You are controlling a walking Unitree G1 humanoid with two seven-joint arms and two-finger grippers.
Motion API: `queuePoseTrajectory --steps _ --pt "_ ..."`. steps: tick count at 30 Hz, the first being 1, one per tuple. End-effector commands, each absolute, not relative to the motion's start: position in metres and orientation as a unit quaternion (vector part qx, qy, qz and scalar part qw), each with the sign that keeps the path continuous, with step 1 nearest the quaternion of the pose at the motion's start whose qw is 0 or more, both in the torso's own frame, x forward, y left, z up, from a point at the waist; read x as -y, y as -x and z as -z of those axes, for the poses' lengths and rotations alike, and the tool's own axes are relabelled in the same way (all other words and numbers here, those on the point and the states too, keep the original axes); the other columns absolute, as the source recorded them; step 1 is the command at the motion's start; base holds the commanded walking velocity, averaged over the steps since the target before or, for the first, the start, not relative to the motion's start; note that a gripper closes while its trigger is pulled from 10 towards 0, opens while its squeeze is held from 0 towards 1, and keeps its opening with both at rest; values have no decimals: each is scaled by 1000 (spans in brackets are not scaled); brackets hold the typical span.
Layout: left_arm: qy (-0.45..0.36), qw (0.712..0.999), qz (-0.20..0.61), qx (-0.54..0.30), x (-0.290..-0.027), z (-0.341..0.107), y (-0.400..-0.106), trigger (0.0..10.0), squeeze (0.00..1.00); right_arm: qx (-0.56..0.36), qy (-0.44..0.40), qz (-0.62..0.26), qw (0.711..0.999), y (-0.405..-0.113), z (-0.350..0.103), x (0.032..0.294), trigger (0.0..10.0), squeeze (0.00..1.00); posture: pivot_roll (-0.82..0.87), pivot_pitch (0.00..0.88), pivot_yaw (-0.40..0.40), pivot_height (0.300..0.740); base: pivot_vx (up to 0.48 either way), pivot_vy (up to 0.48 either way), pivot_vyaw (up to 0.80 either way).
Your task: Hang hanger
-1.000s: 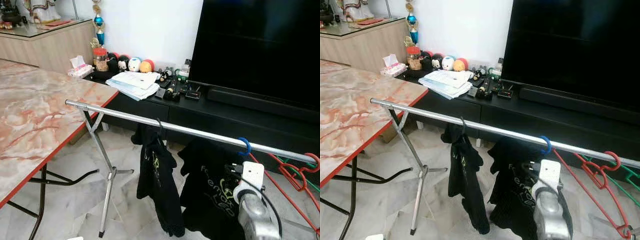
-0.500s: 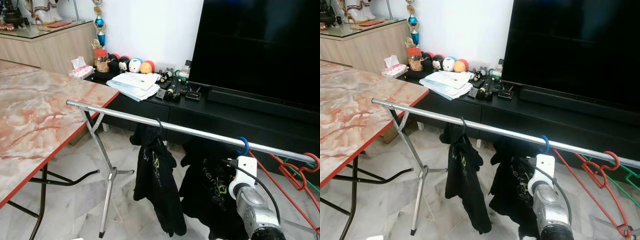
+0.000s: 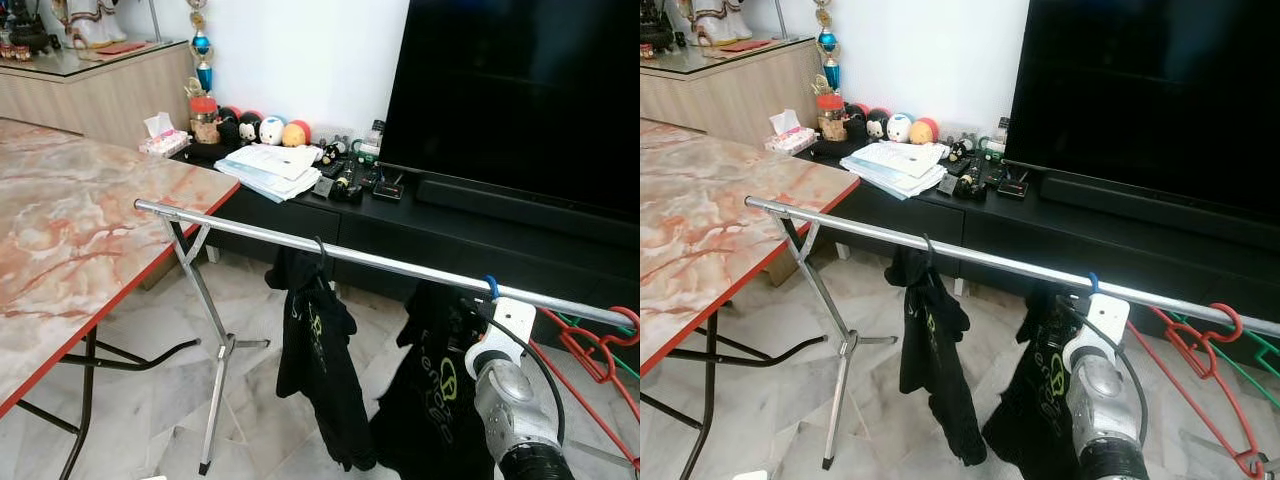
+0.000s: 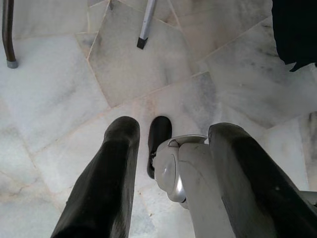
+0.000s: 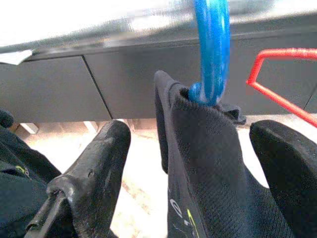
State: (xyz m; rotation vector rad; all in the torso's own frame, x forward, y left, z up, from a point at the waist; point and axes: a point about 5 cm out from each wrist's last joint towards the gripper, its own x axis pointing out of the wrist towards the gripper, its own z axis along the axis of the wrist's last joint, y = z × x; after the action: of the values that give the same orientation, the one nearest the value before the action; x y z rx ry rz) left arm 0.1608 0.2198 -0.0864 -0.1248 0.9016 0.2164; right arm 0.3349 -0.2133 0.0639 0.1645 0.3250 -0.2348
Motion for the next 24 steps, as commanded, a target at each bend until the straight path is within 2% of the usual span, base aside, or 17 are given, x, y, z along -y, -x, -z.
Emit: queuePoseTrajectory --steps 1,7,8,10,11,12,13,14,15,16,17,18,20,21,24 --pt "59 891 -101 -439 -219 87 -160 10000 0 -183 -77 119 973 -333 -58 212 10000 0 134 18 -32 740 0 0 0" --pt "62 891 -99 -440 -218 87 -160 10000 0 -228 -83 118 963 -326 -39 205 10000 0 139 17 -30 740 0 0 0" --pt "62 891 -99 -440 -218 87 -160 10000 0 -229 -84 118 963 -326 -38 205 9647 0 139 17 -30 740 0 0 0" --pt "62 891 -99 -439 -218 87 -160 10000 0 -231 -87 118 962 -326 -38 204 9647 0 140 16 -29 740 0 0 0" --pt "62 891 -98 -440 -218 87 -160 10000 0 -237 -91 113 961 -325 -35 201 2118 0 142 16 -27 740 0 0 0" --pt "62 891 -98 -440 -218 87 -160 10000 0 -237 -91 113 961 -325 -35 201 2118 0 142 16 -27 740 0 0 0" --pt "63 891 -98 -440 -218 87 -160 10000 0 -240 -90 112 960 -326 -34 200 0 0 144 16 -26 740 0 0 0" --pt "63 891 -96 -440 -217 87 -160 10000 0 -241 -91 113 960 -327 -34 199 1725 0 144 16 -24 740 0 0 0" --pt "63 891 -96 -439 -217 87 -160 10000 0 -241 -92 112 960 -328 -35 198 5882 0 144 14 -23 740 0 0 0" --pt "63 891 -96 -439 -217 87 -160 10000 0 -240 -93 109 960 -328 -35 197 9490 0 144 14 -23 740 0 0 0" --pt "63 891 -96 -439 -218 87 -160 10000 0 -240 -93 108 960 -329 -36 196 9490 0 145 14 -23 740 0 0 0" --pt "63 891 -96 -439 -218 87 -160 10000 0 -239 -93 106 961 -330 -36 195 10000 0 145 14 -23 740 0 0 0" --pt "63 891 -96 -439 -218 87 -161 10000 0 -239 -91 105 961 -331 -37 194 10000 0 147 14 -22 740 0 0 0" --pt "64 892 -96 -438 -218 87 -161 10000 0 -238 -91 105 961 -332 -38 193 7725 0 148 14 -22 740 0 0 0" --pt "64 892 -95 -438 -218 87 -161 10000 0 -237 -92 105 961 -332 -38 193 7725 0 148 14 -22 740 0 0 0"
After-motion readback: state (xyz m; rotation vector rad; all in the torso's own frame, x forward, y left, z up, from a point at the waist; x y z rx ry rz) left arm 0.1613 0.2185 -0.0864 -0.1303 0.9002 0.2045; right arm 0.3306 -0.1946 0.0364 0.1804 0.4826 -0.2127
